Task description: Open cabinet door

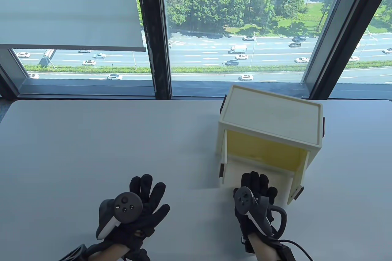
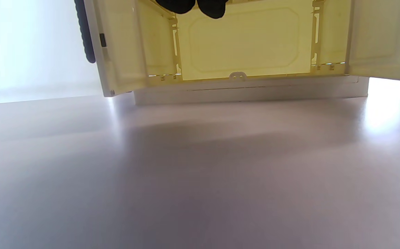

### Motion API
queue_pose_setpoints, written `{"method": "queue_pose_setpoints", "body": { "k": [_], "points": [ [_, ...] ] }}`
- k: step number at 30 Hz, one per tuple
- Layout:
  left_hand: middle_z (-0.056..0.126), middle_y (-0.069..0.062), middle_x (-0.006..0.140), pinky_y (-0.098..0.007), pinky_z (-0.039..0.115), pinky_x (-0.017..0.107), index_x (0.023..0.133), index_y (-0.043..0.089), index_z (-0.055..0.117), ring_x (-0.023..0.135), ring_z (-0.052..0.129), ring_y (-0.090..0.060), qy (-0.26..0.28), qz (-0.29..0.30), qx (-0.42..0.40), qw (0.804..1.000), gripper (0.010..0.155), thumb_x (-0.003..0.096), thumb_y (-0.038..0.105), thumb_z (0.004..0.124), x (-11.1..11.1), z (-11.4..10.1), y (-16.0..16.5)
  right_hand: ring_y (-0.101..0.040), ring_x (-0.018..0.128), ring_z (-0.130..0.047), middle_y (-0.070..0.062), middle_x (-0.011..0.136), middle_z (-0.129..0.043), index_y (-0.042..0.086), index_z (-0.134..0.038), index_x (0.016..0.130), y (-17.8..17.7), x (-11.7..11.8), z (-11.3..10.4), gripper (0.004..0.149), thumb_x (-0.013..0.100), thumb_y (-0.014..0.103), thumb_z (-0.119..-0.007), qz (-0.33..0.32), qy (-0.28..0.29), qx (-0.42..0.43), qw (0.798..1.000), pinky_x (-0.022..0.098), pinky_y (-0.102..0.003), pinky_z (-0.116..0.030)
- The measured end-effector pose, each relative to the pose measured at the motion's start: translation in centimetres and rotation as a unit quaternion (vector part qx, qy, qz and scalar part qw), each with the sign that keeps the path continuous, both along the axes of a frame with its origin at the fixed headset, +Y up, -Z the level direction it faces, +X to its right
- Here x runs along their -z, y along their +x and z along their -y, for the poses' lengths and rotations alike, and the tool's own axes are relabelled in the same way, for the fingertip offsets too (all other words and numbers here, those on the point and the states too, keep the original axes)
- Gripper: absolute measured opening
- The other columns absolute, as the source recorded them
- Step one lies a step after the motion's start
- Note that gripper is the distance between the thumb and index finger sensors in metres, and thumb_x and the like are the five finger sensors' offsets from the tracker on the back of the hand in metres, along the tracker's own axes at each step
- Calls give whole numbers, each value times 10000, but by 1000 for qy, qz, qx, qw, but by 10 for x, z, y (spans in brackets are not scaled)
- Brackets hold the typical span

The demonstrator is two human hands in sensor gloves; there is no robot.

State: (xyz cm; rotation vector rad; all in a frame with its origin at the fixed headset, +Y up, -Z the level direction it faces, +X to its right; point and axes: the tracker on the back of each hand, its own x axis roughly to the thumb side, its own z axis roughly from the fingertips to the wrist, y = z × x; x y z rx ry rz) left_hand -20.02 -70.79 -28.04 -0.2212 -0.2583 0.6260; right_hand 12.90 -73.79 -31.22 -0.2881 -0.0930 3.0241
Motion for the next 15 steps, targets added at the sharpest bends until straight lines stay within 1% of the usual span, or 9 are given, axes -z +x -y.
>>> {"method": "queue_pose_setpoints", "body": {
  "k": [5,15],
  "points": [
    [-80,88,1122,-573,111,768,1141,314,306,1022,-196,-212,-2,0,1,1000,708,546,605,559,0,0,0,-325,1028,-186,-62,1160,-290,267,-300,1111,-4,1,6,626,544,511,-399,-6,-11,-4,1000,682,-547,-307],
    [-81,89,1120,-572,109,768,1141,314,304,1020,-199,-211,-8,0,4,1000,708,547,606,557,0,1,0,-324,1028,-194,-60,1160,-295,269,-303,1109,-4,-1,6,620,545,510,-394,-5,-6,-6,1000,683,-544,-312]
  ]
}}
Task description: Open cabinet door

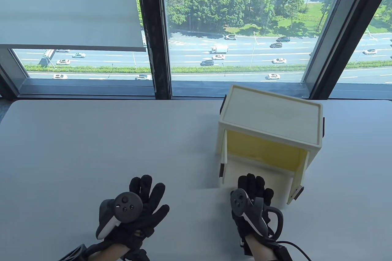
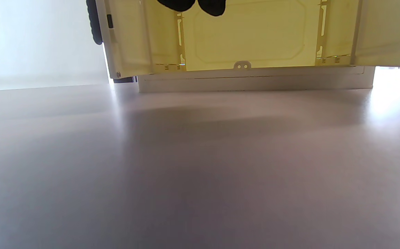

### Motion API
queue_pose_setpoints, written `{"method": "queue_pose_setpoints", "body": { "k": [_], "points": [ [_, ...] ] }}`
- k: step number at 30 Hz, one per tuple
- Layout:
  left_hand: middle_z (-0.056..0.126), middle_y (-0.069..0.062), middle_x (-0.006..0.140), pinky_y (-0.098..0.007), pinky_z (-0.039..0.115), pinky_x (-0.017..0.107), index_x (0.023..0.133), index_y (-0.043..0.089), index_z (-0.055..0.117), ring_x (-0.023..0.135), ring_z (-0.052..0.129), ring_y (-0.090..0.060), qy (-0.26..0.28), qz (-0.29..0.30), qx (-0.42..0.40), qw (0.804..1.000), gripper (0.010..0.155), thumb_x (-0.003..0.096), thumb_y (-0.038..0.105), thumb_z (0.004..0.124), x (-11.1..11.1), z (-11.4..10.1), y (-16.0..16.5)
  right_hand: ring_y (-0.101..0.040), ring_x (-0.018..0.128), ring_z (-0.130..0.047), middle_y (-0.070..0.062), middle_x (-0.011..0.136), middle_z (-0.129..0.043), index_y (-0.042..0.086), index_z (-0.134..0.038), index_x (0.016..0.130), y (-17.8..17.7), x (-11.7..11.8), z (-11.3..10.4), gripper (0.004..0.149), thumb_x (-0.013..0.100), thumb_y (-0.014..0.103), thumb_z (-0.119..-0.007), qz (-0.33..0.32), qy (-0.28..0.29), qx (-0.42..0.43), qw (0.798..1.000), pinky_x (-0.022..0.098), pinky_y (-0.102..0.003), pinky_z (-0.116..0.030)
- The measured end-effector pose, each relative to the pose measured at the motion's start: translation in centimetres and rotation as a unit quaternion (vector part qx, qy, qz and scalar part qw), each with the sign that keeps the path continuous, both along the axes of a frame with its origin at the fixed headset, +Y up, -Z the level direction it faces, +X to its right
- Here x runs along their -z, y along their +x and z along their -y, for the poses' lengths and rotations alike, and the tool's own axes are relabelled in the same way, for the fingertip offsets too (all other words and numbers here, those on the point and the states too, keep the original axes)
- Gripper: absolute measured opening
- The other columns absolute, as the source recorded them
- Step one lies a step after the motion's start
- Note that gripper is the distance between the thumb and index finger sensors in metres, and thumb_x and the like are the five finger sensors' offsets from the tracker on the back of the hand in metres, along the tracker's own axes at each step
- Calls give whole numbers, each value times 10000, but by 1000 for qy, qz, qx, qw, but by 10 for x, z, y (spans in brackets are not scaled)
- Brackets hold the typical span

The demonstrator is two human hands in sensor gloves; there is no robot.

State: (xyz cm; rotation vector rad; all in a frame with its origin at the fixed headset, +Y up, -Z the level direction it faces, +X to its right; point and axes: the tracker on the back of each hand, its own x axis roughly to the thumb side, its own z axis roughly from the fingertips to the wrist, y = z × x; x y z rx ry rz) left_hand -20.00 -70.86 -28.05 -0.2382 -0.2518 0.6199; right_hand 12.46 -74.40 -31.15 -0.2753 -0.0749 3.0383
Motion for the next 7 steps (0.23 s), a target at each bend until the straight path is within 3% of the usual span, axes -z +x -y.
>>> {"method": "queue_pose_setpoints", "body": {
  "k": [7],
  "points": [
    [-82,89,1120,-571,110,768,1141,312,306,1020,-198,-211,-2,-1,0,1000,709,546,606,558,0,0,0,-322,1030,-204,-57,1160,-307,272,-316,1109,0,0,1,617,545,509,-394,0,3,1,1000,684,-542,-319]
  ]
}}
